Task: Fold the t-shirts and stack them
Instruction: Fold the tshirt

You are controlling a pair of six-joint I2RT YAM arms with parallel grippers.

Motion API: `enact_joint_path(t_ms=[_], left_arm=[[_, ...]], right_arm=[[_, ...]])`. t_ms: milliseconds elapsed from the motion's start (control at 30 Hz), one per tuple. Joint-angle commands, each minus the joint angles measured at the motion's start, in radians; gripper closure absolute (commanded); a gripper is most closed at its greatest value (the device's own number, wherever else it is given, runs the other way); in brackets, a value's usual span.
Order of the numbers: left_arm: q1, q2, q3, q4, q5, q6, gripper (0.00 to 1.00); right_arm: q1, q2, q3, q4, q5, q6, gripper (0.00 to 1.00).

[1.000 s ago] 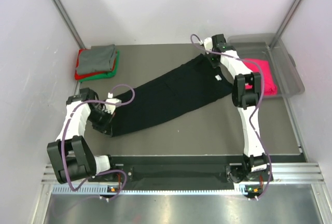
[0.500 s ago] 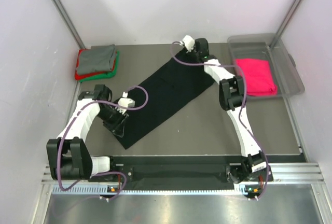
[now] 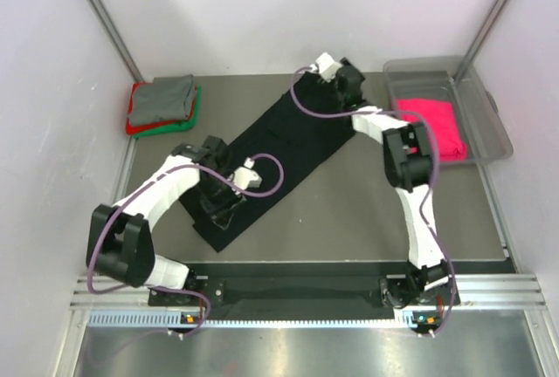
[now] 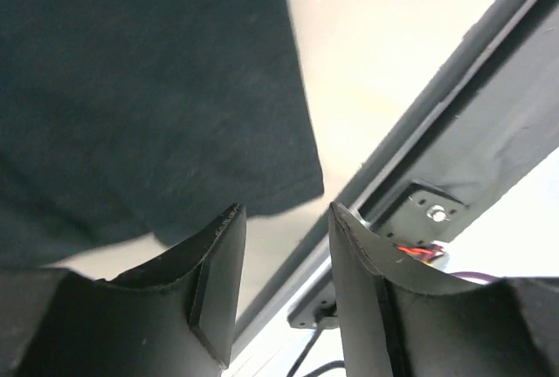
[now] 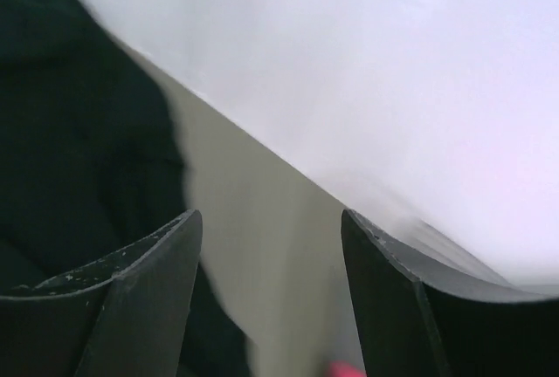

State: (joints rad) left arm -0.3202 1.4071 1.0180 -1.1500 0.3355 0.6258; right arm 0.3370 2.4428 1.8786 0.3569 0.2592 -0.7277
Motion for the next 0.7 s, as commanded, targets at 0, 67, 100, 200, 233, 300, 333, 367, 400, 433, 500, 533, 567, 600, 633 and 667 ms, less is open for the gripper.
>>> enact_joint_path(t_ms=[0,67,100,200,233,300,333,367,400,433,500,533,567,600,633,667], left_arm=[[-0.1,0.045,-0.044,0.099,-0.091,-0.035,0.52],[-0.151,0.085,-0.073,0.131,-0.154,-0.055,0.52],[-0.158,0.104,-0.093,0.172,-0.179,-0.076,0.52],[-0.165,0.122,-0.113,0.231,-0.213,-0.092,0.52],[-0.166,0.13,-0.125,0.246,-0.213,-0.097,0.52],[-0.164,0.141,-0.133,0.268,-0.214,-0.115,0.52],[-0.166,0.156,-0.137,0.289,-0.219,-0.121,0.52],[-0.166,0.165,-0.139,0.295,-0.219,-0.126,0.52],[-0.168,0.173,-0.141,0.297,-0.208,-0.129,0.52],[-0.169,0.188,-0.141,0.297,-0.198,-0.13,0.52],[-0.172,0.217,-0.137,0.297,-0.185,-0.129,0.51],[-0.178,0.225,-0.134,0.294,-0.185,-0.127,0.51],[-0.184,0.233,-0.133,0.294,-0.19,-0.129,0.5],[-0.192,0.248,-0.127,0.296,-0.197,-0.129,0.5],[-0.21,0.256,-0.124,0.294,-0.202,-0.13,0.51],[-0.223,0.265,-0.122,0.3,-0.208,-0.135,0.55]], right_arm=[[-0.032,-0.374,-0.163,0.084,0.032,0.051,0.34],[-0.047,-0.531,-0.272,0.004,0.008,0.118,0.34],[-0.052,-0.585,-0.312,-0.075,-0.014,0.164,0.34],[-0.059,-0.784,-0.479,-0.162,-0.072,0.201,0.35],[-0.058,-0.874,-0.552,-0.18,-0.101,0.221,0.35],[-0.056,-0.951,-0.607,-0.244,-0.121,0.241,0.35],[-0.058,-1.011,-0.642,-0.268,-0.136,0.258,0.35],[-0.056,-1.037,-0.657,-0.288,-0.143,0.266,0.35],[-0.056,-1.06,-0.673,-0.324,-0.149,0.272,0.35],[-0.056,-1.1,-0.694,-0.341,-0.156,0.278,0.35],[-0.058,-1.126,-0.711,-0.384,-0.166,0.287,0.36],[-0.059,-1.145,-0.732,-0.388,-0.167,0.284,0.35],[-0.058,-1.15,-0.745,-0.385,-0.16,0.281,0.35],[-0.058,-1.154,-0.756,-0.369,-0.153,0.275,0.35],[-0.059,-1.154,-0.775,-0.365,-0.15,0.274,0.36],[-0.059,-1.148,-0.783,-0.365,-0.143,0.271,0.35]])
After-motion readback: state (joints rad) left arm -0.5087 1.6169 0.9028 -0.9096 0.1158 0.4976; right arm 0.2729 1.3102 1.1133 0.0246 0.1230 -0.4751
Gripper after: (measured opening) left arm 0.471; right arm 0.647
